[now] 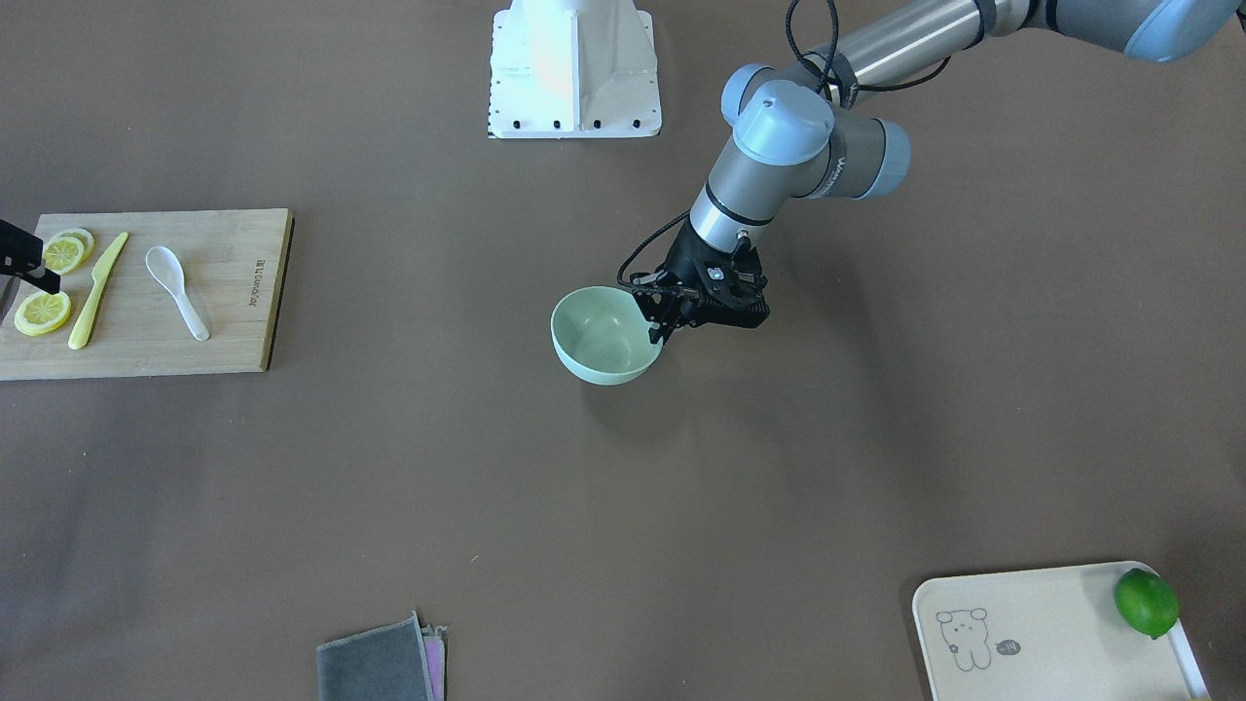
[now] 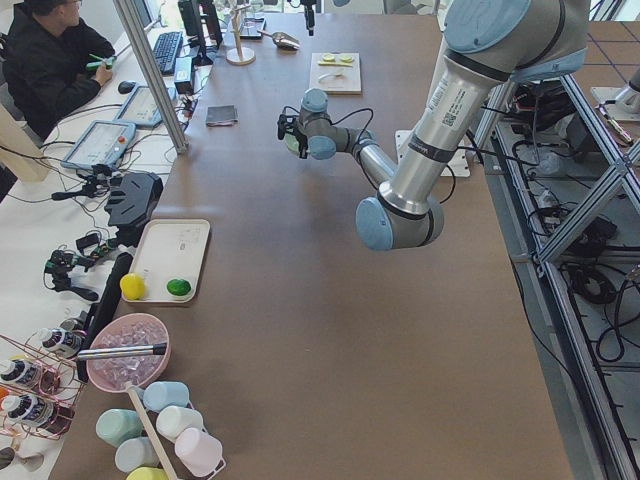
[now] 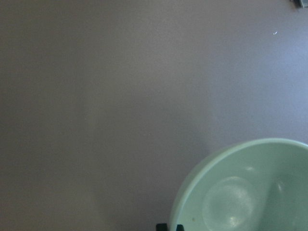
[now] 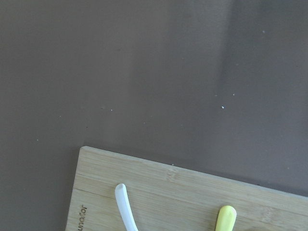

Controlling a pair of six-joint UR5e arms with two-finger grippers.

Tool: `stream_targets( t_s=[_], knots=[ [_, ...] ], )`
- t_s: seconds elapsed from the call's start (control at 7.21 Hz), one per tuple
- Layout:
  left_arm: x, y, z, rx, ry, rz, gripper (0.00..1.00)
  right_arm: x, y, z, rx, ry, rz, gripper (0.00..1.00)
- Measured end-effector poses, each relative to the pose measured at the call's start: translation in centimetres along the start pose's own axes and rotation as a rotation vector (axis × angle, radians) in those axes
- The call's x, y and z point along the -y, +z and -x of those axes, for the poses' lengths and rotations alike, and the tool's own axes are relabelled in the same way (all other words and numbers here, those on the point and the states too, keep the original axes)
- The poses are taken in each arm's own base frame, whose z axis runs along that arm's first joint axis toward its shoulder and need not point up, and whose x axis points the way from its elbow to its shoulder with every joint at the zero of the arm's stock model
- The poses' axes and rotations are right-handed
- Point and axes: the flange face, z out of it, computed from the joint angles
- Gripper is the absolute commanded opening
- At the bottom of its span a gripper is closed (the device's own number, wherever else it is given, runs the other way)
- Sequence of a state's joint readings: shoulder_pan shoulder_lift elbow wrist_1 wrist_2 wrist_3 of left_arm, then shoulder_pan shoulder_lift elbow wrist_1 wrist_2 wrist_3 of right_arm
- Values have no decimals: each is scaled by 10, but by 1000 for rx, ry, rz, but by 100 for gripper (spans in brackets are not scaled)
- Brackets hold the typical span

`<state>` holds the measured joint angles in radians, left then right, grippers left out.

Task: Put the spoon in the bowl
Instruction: 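Carry the green bowl toward the table center with the left gripper, then release the bowl and lift the left gripper while the right gripper reaches the spoon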

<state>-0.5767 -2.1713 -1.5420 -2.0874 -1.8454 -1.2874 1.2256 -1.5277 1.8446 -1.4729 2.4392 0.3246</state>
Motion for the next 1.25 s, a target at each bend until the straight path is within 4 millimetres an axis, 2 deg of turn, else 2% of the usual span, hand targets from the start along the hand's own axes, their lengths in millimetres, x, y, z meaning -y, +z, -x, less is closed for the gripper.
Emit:
stream_targets(
  t_s=[0.14,0.28,0.42,0.55,0.69,0.83,0.97,1.11,1.25],
  knots=[
    [-1,12,-2,25,4,-17,98,1,6,8,8,-15,5,100],
    [-1,17,-7,32,8,-30,99,2,9,14,12,-26,9,100],
    [2,11,-14,20,11,-39,99,2,11,16,13,-33,10,100],
    [10,-3,-17,-2,9,-38,99,2,12,17,13,-38,11,100],
    [29,-23,-11,-29,-4,-15,99,3,16,21,14,-43,17,100],
    [54,-51,8,-52,-13,11,99,4,26,29,4,-60,28,100],
    [72,-76,35,-61,1,23,99,4,41,40,-26,-89,41,100],
    [85,-93,60,-55,34,21,99,2,62,53,-62,-135,52,100],
    [93,-101,76,-42,60,17,99,-2,84,61,-81,-181,59,100]
  ],
)
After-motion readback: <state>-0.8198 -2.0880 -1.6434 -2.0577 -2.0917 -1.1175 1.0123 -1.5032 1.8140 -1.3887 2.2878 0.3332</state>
